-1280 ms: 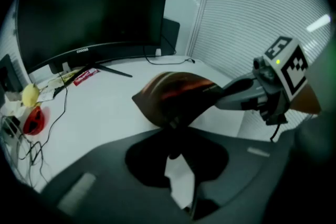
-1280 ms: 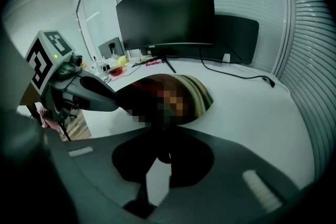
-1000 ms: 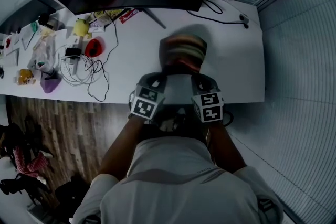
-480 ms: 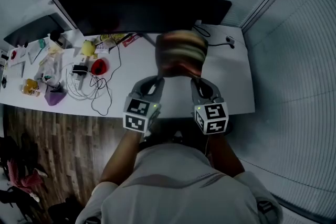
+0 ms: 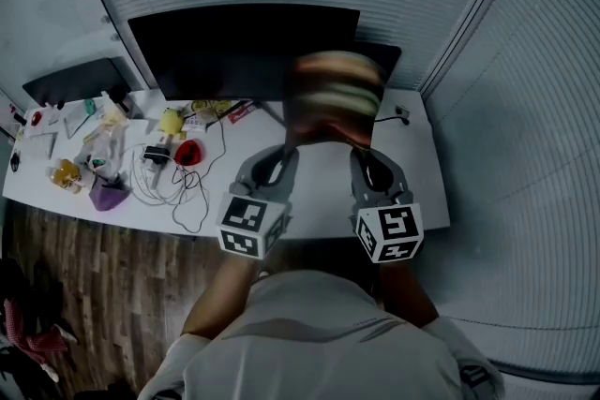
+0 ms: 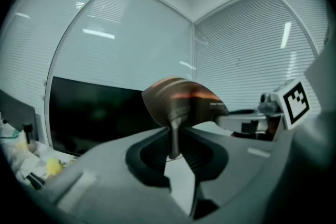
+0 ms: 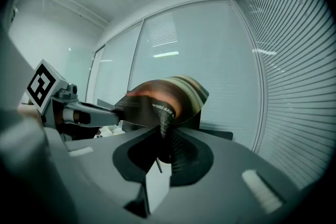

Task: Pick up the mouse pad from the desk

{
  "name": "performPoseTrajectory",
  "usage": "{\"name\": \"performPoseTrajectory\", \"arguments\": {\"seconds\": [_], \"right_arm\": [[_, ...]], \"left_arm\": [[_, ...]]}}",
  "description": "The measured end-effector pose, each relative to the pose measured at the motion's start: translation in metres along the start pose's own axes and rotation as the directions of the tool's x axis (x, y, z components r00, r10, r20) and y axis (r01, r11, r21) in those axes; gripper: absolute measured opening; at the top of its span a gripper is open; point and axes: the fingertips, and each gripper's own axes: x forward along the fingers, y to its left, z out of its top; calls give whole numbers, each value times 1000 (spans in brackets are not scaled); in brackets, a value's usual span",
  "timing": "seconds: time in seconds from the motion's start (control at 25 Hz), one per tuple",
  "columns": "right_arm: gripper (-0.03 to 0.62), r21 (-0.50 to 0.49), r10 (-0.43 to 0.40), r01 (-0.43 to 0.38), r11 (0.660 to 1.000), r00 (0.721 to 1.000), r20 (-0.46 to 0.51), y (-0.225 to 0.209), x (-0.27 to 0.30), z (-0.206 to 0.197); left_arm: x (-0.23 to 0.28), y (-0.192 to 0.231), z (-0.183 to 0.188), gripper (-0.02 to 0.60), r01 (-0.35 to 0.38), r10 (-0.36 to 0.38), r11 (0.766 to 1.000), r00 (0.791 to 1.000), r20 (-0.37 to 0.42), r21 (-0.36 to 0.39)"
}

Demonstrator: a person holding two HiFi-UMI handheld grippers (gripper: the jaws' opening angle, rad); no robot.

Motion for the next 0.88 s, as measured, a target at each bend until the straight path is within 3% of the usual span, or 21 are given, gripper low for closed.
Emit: {"name": "performPoseTrajectory", "arguments": {"seconds": [0.32, 0.88], "right_arm": [[34, -28, -4, 6, 1000, 998, 56, 4, -8, 27], [34, -17, -4, 5, 1000, 998, 60, -2, -11, 25]], "left_arm": [[-13, -1, 20, 49, -13, 12, 1000, 999, 41, 13], [-9, -8, 25, 49, -2, 0, 999, 999, 43, 33]]}}
